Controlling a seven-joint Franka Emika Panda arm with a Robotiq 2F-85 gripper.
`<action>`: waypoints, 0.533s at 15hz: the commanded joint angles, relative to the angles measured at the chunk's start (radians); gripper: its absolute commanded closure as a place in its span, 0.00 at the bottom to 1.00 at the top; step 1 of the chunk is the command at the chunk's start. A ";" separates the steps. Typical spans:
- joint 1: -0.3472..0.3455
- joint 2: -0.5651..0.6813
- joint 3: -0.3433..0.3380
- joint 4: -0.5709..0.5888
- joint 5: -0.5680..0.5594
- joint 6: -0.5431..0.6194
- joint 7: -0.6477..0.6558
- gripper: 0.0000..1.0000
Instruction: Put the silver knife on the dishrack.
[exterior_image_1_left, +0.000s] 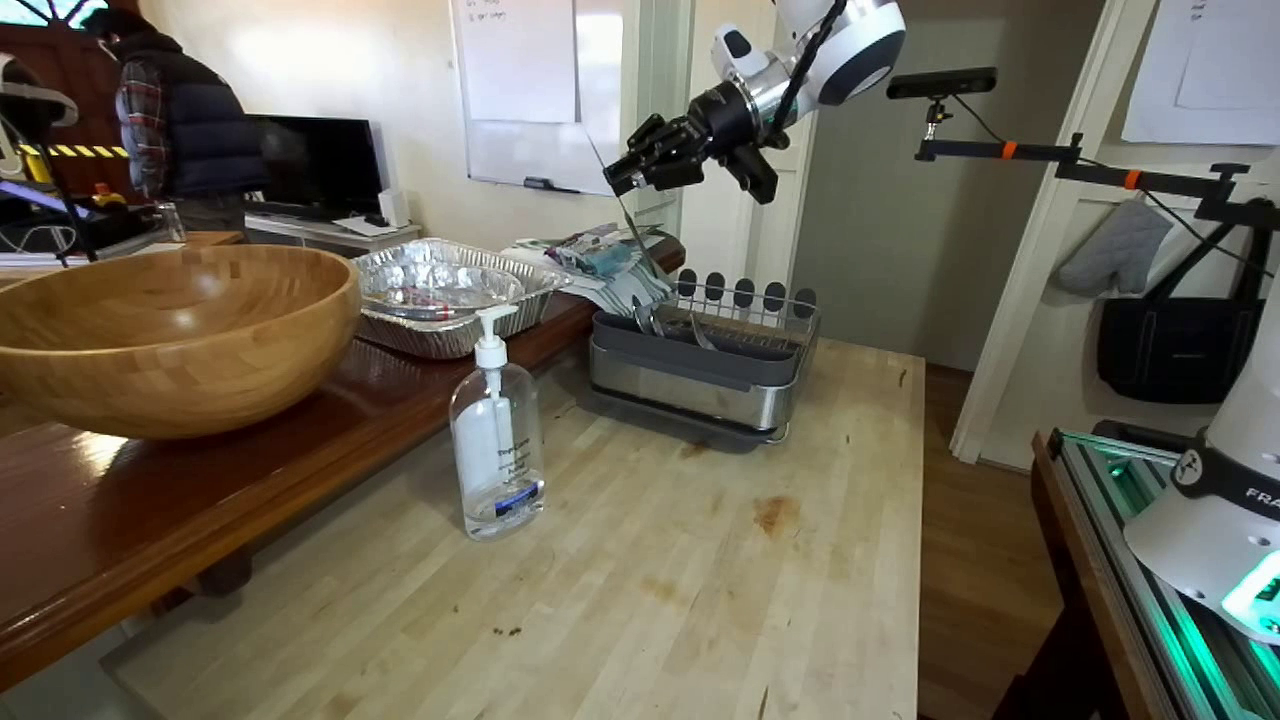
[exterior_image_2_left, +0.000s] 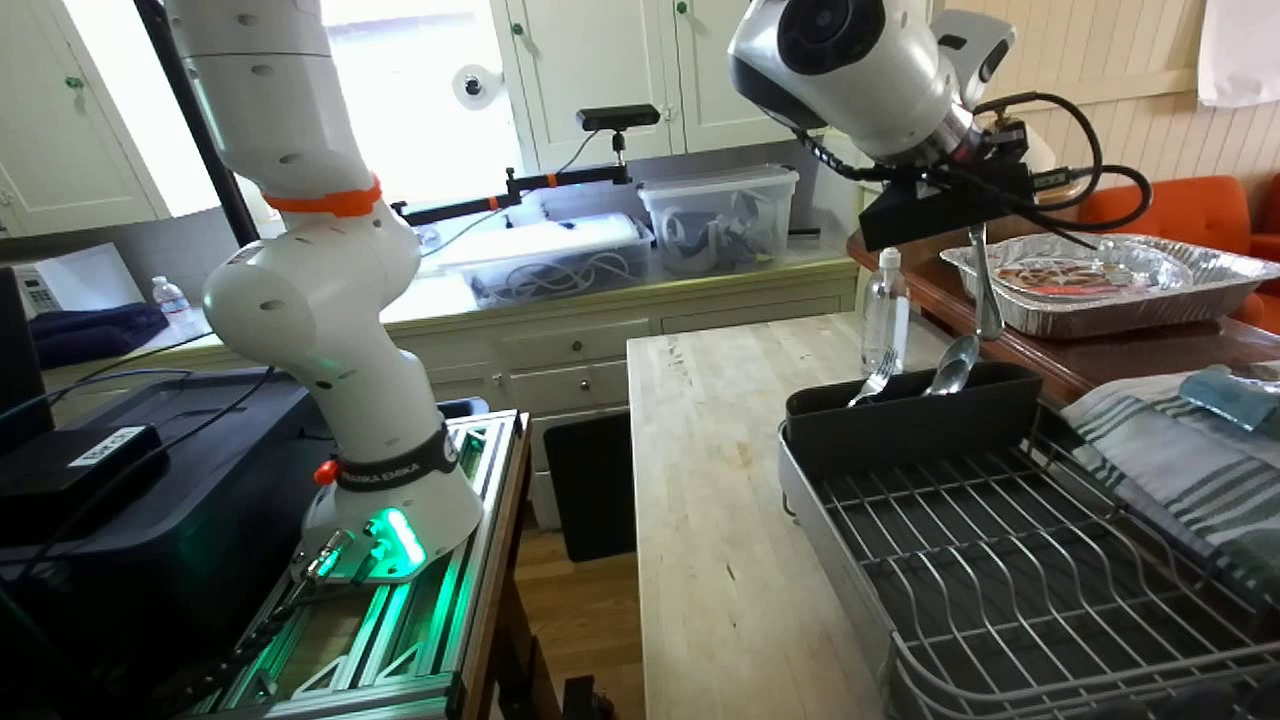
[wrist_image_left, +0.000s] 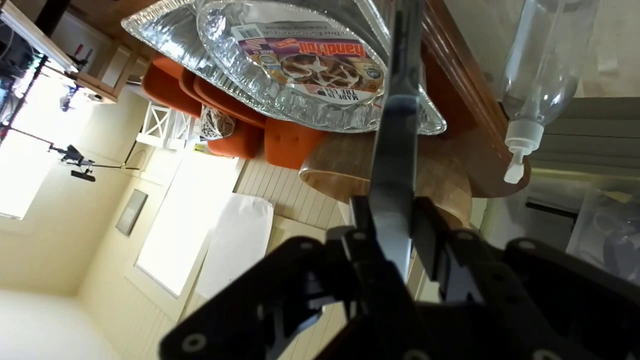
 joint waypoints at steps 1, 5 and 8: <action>0.022 0.026 -0.040 0.027 0.069 -0.050 -0.086 0.94; 0.020 0.044 -0.062 0.039 0.108 -0.102 -0.139 0.94; 0.019 0.065 -0.075 0.047 0.114 -0.147 -0.153 0.94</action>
